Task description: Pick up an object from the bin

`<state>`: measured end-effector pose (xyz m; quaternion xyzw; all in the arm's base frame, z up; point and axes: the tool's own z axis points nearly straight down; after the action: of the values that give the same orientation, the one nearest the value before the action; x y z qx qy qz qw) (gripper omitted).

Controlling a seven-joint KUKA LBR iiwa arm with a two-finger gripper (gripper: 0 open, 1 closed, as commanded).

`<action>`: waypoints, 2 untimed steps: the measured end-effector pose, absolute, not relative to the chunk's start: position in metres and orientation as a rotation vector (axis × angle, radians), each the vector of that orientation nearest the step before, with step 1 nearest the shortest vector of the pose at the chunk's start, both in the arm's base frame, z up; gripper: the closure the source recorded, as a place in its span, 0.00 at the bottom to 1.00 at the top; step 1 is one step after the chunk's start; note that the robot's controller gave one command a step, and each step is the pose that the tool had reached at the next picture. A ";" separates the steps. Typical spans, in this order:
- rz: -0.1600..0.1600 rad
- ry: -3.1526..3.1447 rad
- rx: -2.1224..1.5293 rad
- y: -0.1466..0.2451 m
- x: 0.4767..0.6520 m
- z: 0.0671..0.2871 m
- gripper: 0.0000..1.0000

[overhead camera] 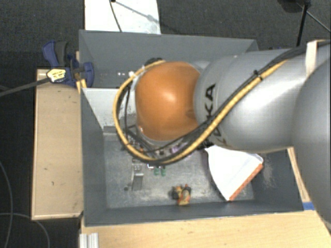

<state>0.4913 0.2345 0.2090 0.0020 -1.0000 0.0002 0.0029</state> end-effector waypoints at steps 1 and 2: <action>-0.003 -3.143 -0.002 0.233 0.493 0.214 0.00; -0.006 -3.146 0.136 0.210 0.496 0.183 0.00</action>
Offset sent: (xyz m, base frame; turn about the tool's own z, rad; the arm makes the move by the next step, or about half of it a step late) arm 0.0073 -0.0768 -0.0935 -0.2385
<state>0.4957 0.2100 0.1827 0.0432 -0.9991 -0.0019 -0.0035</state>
